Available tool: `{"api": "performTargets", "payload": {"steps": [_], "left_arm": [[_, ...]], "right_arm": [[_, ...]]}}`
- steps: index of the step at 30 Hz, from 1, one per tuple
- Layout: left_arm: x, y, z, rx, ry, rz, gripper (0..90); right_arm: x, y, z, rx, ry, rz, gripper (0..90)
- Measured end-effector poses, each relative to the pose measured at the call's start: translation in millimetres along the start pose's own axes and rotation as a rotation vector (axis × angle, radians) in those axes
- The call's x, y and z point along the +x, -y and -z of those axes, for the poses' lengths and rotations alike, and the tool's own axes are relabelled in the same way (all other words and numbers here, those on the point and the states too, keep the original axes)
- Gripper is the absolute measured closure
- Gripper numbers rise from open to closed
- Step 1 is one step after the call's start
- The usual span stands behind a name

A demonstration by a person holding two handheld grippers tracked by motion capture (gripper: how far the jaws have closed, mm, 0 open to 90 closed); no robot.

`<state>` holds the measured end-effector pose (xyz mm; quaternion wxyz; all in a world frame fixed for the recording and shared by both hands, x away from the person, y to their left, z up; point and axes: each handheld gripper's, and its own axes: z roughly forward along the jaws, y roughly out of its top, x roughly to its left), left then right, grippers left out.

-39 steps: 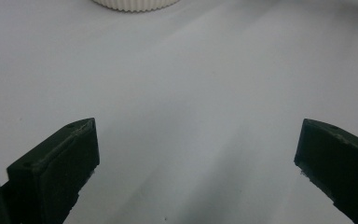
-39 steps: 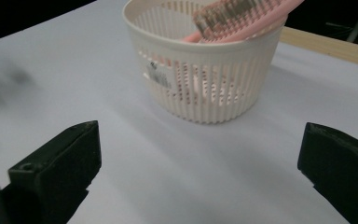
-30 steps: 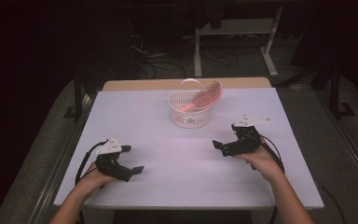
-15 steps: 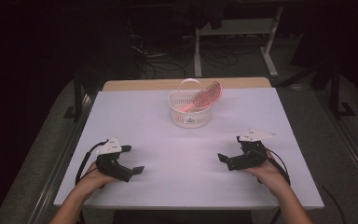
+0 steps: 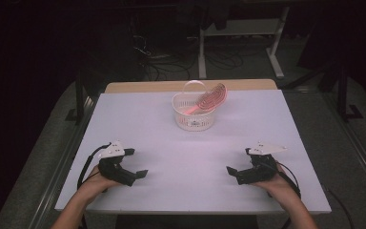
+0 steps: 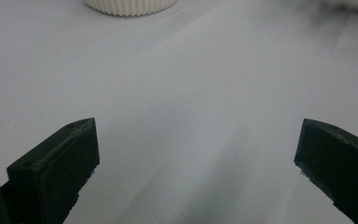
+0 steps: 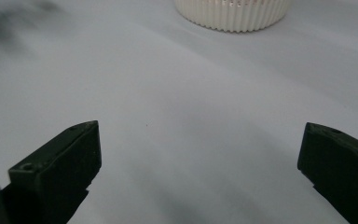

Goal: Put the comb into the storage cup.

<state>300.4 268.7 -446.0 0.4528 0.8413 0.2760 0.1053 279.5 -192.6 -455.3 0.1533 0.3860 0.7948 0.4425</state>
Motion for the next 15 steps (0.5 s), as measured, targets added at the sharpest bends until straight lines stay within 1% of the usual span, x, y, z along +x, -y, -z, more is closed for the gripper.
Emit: {"api": "performTargets", "payload": {"steps": [2,4,7,15], "left_arm": [[-0.1,0.2,-0.1,0.001,0.002,0.001,0.0],[-0.2,0.1,-0.5,0.0,0.003,0.001,0.0],[-0.1,-0.3,0.0,-0.004,0.001,-0.001,0.0],[0.5,-0.5,-0.3,-0.006,0.001,-0.002,0.0]], "right_arm": [[-1.0,3.2,-0.6,0.007,-0.006,0.004,0.0],[-2.3,5.7,-1.7,0.026,-0.008,0.011,0.0],[-3.5,7.8,-2.2,0.034,0.004,0.018,0.0],[-4.6,7.8,0.5,0.023,0.012,0.021,0.0]]}}
